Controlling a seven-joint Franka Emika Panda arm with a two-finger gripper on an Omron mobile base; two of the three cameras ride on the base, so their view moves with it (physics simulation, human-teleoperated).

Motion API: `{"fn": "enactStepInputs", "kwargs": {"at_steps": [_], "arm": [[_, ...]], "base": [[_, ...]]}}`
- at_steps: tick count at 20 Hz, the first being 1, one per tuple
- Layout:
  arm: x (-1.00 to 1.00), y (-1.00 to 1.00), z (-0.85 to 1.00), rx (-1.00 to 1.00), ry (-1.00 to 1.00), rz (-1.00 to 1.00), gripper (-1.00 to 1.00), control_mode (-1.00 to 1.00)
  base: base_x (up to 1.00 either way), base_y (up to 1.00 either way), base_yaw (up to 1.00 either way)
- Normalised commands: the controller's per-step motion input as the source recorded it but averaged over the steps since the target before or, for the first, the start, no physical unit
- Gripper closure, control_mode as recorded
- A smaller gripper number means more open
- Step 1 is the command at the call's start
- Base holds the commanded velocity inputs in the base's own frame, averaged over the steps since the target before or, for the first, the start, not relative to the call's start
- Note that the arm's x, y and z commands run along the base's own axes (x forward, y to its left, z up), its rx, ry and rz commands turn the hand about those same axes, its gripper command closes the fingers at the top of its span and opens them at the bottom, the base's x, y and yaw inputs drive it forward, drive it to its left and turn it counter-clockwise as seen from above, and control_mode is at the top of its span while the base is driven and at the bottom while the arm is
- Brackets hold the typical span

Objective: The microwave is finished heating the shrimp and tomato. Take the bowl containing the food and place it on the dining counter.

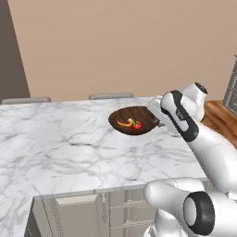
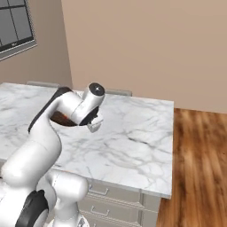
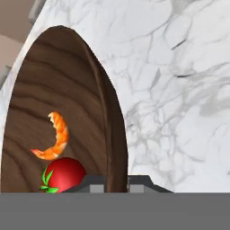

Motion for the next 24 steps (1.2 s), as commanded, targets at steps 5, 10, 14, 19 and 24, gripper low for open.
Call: {"fn": "enactStepInputs", "kwargs": {"at_steps": [5, 10, 14, 19, 24], "arm": [[0.93, 0.07, -0.88, -0.01, 0.20, 0.00, 1.00, -1.00], [0.74, 0.00, -1.00, -0.06, 0.04, 0.00, 1.00, -1.00], [0.51, 0.00, -0.93, -0.11, 0.00, 0.00, 1.00, -1.00], [0.32, 0.00, -0.69, -0.07, 0.00, 0.00, 1.00, -1.00], [-0.24, -0.01, 0.21, -0.01, 0.01, 0.00, -1.00, -1.00]], "base": [[0.00, 0.00, 0.00], [0.00, 0.00, 0.00], [0.00, 0.00, 0.00], [0.00, 0.00, 0.00], [0.00, 0.00, 0.00]]}}
